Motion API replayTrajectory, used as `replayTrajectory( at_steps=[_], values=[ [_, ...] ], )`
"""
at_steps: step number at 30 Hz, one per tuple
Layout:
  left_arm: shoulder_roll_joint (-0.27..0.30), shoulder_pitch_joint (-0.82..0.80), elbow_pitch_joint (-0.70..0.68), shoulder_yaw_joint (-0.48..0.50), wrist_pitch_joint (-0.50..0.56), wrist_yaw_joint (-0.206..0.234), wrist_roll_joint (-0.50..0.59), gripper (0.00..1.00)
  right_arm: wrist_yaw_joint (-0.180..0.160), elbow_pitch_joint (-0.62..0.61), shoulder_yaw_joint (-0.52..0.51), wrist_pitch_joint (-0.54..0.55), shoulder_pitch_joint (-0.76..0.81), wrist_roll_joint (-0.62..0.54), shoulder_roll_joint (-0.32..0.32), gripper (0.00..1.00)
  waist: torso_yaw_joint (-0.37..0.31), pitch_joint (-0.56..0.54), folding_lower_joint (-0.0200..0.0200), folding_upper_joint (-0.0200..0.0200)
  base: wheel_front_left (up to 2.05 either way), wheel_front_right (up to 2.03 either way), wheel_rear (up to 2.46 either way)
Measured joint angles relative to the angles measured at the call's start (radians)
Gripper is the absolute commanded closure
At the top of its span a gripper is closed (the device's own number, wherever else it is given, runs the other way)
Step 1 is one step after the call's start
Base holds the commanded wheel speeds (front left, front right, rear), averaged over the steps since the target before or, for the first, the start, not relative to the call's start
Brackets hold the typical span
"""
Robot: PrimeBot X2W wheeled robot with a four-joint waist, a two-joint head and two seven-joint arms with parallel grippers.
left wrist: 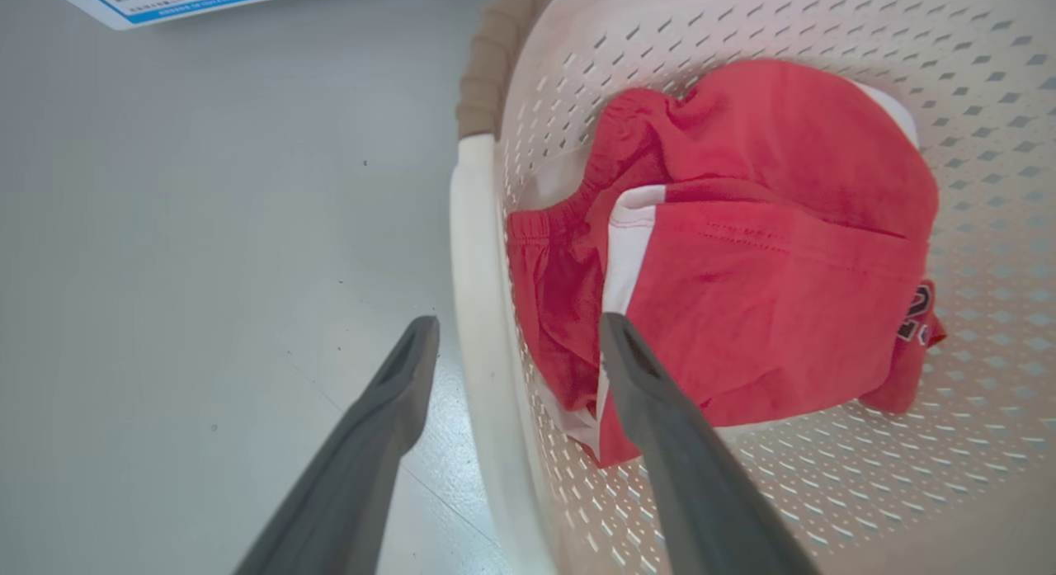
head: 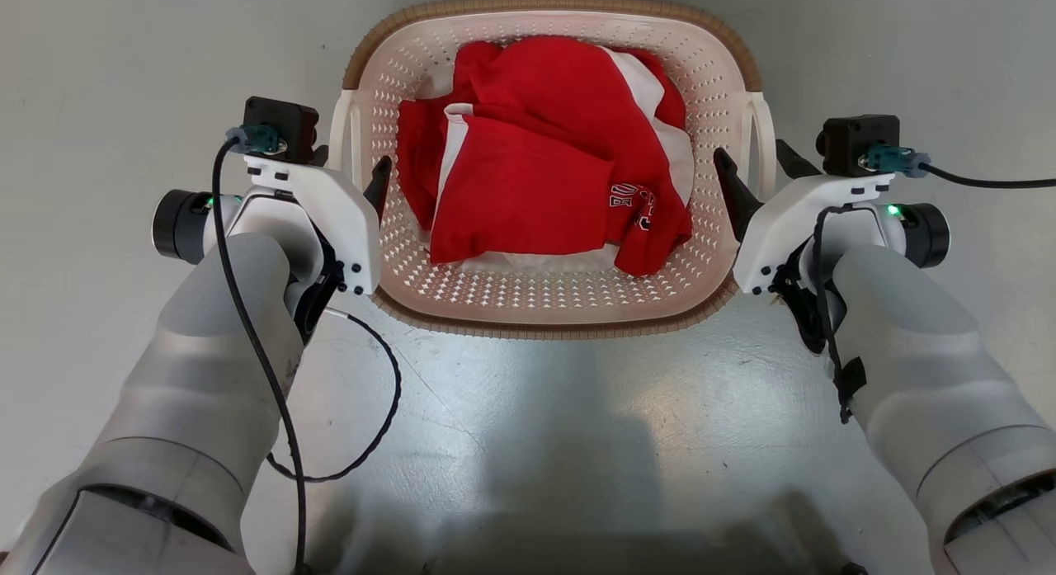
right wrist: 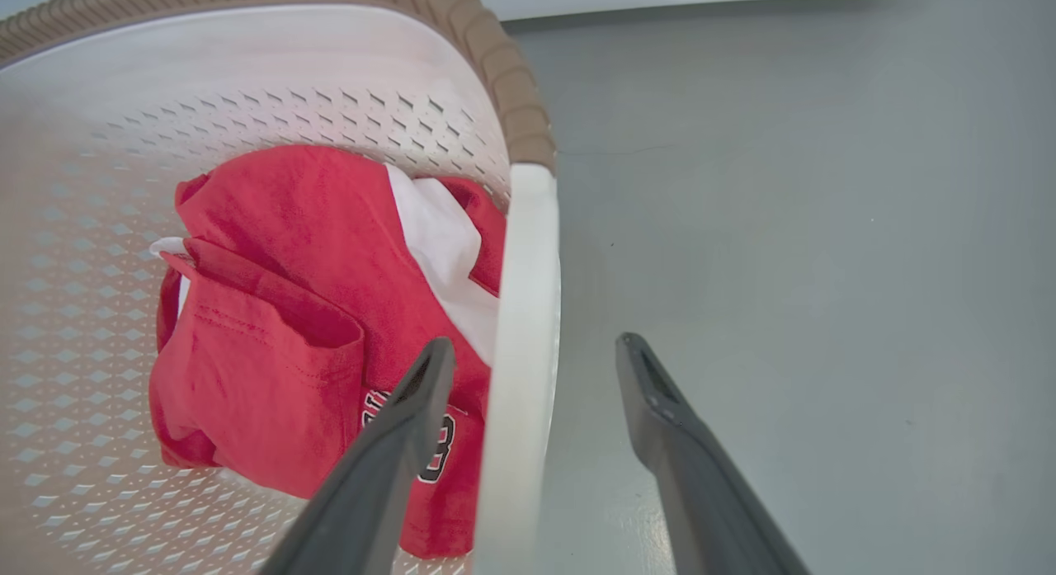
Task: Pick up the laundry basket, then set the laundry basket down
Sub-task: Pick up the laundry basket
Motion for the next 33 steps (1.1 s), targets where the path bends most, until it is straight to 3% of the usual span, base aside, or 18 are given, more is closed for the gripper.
replayTrajectory(
  at_steps=[3,4,5,6,19,33],
  values=[
    [0.0,-0.002,0.002,-0.006,0.0,0.0,-0.005,0.0,0.0,0.001,0.015,0.0,0.0,0.009,0.0,0.0,-0.001,0.0,0.0,0.0,0.0,0.0,0.0],
    [0.0,-0.002,0.003,-0.01,0.001,0.0,-0.007,0.0,0.0,0.001,0.019,0.0,0.0,0.016,0.0,0.27,-0.001,0.0,0.0,0.0,0.0,0.0,0.0],
    [-0.002,-0.002,0.004,-0.013,0.003,0.0,-0.009,0.6,0.0,-0.002,0.029,0.003,0.0,0.026,0.0,1.0,0.0,-0.001,0.0,0.0,0.0,0.0,0.0],
    [-0.004,-0.002,0.005,-0.019,0.008,0.0,-0.01,1.0,0.0,-0.005,0.04,0.008,0.0,0.032,0.0,1.0,0.001,-0.002,0.0,0.0,0.0,0.0,0.0],
    [-0.008,0.048,0.008,-0.05,0.058,-0.003,-0.07,1.0,-0.002,0.001,0.105,0.081,0.024,0.089,-0.007,1.0,0.011,-0.088,0.0,0.0,0.0,0.0,0.0],
    [-0.014,0.238,0.024,-0.086,0.173,-0.004,-0.124,1.0,-0.003,-0.044,0.233,0.264,0.21,0.188,-0.007,1.0,0.006,-0.34,0.0,0.0,0.0,0.0,0.0]
  ],
)
